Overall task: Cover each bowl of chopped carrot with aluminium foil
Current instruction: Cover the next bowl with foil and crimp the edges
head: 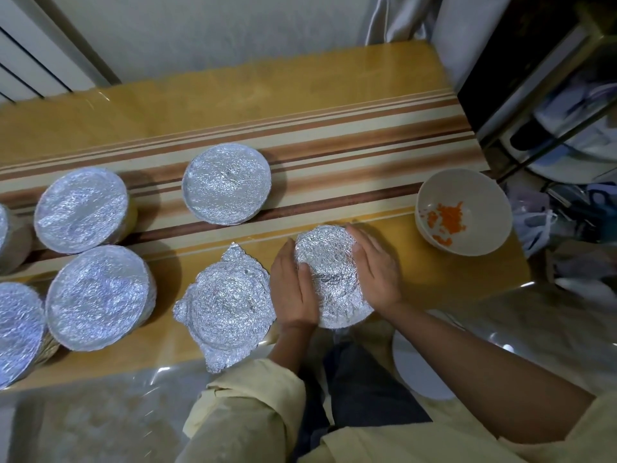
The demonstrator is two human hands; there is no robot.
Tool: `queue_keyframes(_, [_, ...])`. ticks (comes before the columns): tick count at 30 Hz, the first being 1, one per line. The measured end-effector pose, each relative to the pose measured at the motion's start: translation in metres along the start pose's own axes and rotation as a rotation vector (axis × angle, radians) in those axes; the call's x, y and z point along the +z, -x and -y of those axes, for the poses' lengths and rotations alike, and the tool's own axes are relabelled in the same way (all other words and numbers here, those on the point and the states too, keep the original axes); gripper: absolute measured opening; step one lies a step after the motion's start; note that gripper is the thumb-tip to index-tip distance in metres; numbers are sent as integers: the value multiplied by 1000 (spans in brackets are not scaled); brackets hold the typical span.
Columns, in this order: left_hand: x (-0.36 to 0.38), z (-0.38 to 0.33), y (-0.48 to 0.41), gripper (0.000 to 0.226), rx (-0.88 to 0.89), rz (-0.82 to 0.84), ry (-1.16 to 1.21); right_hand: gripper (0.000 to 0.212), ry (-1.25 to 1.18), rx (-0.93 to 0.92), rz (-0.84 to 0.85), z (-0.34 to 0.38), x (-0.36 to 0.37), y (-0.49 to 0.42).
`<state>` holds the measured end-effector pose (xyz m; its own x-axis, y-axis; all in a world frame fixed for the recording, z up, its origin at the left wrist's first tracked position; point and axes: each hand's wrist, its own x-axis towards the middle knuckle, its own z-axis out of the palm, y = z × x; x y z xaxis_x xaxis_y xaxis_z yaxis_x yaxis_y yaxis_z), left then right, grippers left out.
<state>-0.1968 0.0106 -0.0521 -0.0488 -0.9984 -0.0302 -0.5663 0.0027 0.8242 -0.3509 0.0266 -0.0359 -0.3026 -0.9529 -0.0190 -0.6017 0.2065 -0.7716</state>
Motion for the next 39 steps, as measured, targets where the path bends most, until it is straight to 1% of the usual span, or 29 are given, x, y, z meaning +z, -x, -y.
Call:
queue_keyframes(3, [-1, -1, -1, 60, 52, -5, -22, 46, 23, 21, 28, 1, -1, 0])
queue_keyframes(5, [-4, -3, -2, 60, 77, -29, -35, 48, 28, 17, 15, 0, 0, 2])
queue_keyframes(8, [-12, -5, -1, 59, 68, -86, -73, 46, -20, 106, -84, 0, -1, 11])
queue_keyframes(10, [-16, -7, 2, 57, 84, -111, -107, 50, 52, 136, -173, -2, -5, 16])
queue_keyframes(11, [-17, -9, 4, 58, 90, -113, -124, 54, 98, 122, -188, -2, -8, 17])
queue_keyframes(13, [-14, -13, 8, 61, 89, -90, -164, 58, 190, 41, -129, -1, -15, 13])
queue_keyframes(16, [-4, -15, 11, 67, 88, -21, -245, 58, 363, -130, 41, -1, -19, 4])
queue_keyframes(18, [2, -10, 11, 70, 111, 2, -308, 60, 460, -160, 143, -1, -18, 1])
queue_keyframes(21, [8, -3, 9, 78, 136, -13, -339, 63, 525, -178, 167, -6, -13, 1])
queue_keyframes(25, [8, -4, 10, 67, 129, -39, -218, 64, 429, -142, 164, -11, -9, 0])
queue_keyframes(28, [8, -3, 9, 64, 134, -55, -131, 67, 353, -120, 141, -14, -7, -1])
queue_keyframes(32, [8, -1, 9, 65, 126, -42, -111, 65, 289, -105, 119, -14, -7, -1])
queue_keyframes(36, [4, -3, 6, 66, 152, 12, -146, 64, 234, -101, 144, -12, -10, -1])
queue_keyframes(37, [2, -3, 5, 66, 156, 16, -145, 63, 172, -75, 141, -10, -12, -1])
queue_keyframes(39, [-7, -4, 3, 66, 141, 2, -119, 56, 23, 41, 115, -3, -17, 1])
